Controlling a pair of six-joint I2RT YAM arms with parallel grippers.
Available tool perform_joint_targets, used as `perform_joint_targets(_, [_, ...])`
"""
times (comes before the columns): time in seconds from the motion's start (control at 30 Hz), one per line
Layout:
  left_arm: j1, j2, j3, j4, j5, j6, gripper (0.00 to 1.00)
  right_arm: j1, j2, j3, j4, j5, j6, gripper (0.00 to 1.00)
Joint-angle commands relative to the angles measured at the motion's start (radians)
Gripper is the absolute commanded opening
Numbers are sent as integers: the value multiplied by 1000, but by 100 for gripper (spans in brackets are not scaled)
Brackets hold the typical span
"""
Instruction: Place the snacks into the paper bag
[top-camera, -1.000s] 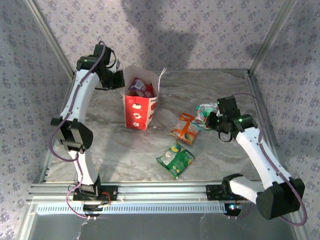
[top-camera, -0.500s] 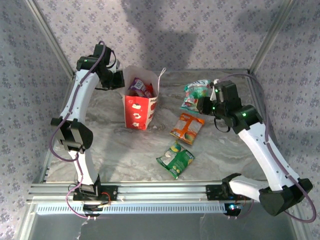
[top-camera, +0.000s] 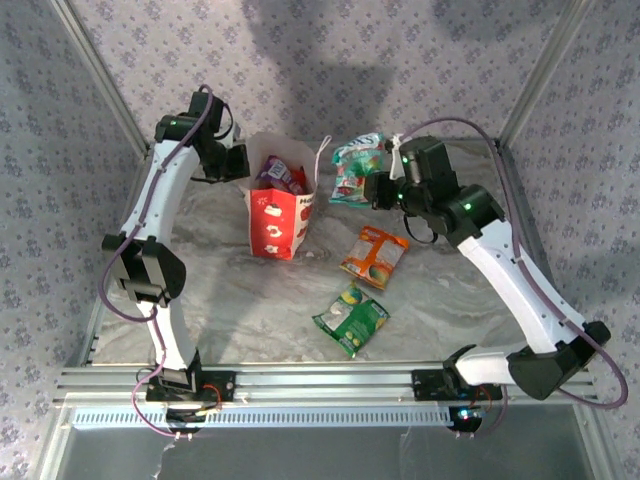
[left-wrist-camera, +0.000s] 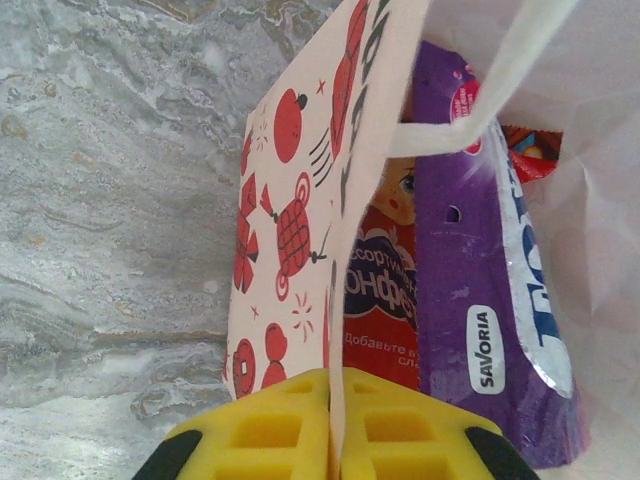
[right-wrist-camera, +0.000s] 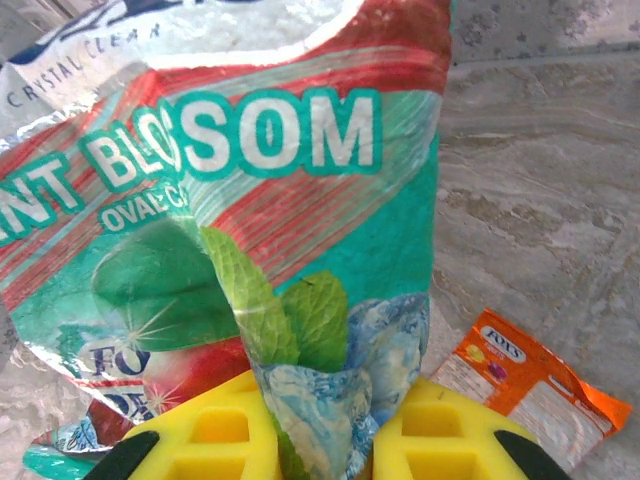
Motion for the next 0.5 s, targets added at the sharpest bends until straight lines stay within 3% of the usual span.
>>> perform_joint_targets(0.0, [5,-33,-29,5,3,-3,10,23,22,88,40,21,-36,0])
perform_joint_targets(0.47, [14,-42,-5,-4,16,9,10,126,288,423,37,-21,-78,0])
